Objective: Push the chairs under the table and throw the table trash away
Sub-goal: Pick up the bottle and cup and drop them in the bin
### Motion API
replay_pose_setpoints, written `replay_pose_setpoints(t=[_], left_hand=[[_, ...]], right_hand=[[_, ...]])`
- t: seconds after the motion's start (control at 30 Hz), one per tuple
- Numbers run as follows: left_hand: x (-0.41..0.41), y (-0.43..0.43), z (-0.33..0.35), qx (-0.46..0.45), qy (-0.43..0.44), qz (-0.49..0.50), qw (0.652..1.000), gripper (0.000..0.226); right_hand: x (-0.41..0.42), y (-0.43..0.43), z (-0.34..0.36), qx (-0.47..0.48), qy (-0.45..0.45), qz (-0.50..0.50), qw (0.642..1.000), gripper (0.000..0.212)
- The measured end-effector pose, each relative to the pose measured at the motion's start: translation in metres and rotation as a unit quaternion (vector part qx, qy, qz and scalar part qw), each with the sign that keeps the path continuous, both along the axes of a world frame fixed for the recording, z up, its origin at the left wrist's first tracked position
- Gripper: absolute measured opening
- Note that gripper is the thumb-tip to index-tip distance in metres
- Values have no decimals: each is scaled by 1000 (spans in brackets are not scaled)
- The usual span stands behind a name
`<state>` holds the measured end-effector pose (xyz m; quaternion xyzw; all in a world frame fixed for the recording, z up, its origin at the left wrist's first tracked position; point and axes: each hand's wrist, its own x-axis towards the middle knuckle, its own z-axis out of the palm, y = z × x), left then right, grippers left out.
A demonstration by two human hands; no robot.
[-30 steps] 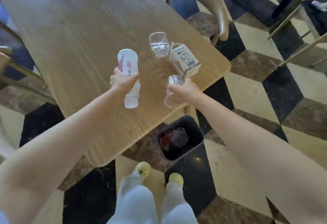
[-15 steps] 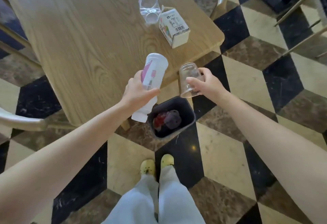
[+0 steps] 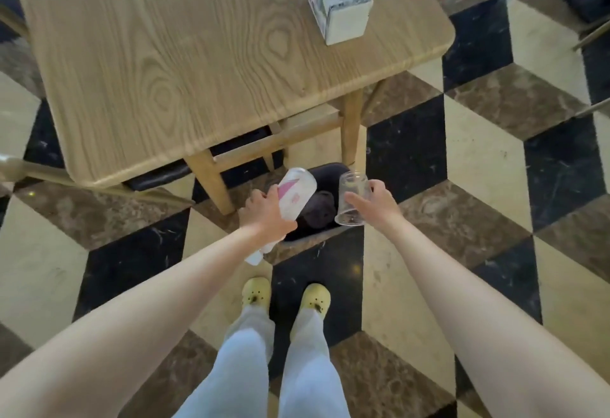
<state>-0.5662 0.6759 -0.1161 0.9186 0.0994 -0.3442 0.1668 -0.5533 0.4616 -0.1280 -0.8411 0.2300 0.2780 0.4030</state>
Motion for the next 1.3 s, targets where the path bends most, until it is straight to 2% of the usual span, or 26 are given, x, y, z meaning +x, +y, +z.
replay_pose_setpoints(t=[0.1,0.17,0.23,0.4,0.57,0.67,0.73,0.83,0.97,1.1,1.3], left_hand=[[4,-7,-55,-47,57,113,991,74],[5,-9,-93,-52,67,153,985,73],[10,-12,-128,-33,60,141,988,70],[25,-15,-199,5,76,98,992,64],[41,-19,-257,-24,67,87,994,63],[47,-22,-280,-38,47,81,995,58],[49,-25,-289,-35,56,53,996,56],[50,-23,-287,-23,84,8,996,52],[51,-19,-258,-46,98,-37,994,40],[52,-22,-197,-52,102,-62,992,37],[56,-25,-75,-7,120,-85,989,37]], right_hand=[[7,2,-47,7,5,3,1000,75],[10,5,-83,-11,8,24,1000,77],[15,7,-119,-42,2,48,998,75],[21,16,-194,-42,25,39,998,73],[26,25,-249,-82,23,85,993,80],[30,25,-271,-80,26,101,991,81],[31,22,-280,-78,33,145,986,80],[31,19,-279,-94,57,230,967,78],[32,15,-250,-92,77,270,955,79],[34,11,-194,-87,98,287,949,81],[42,12,-78,-72,105,331,935,74]])
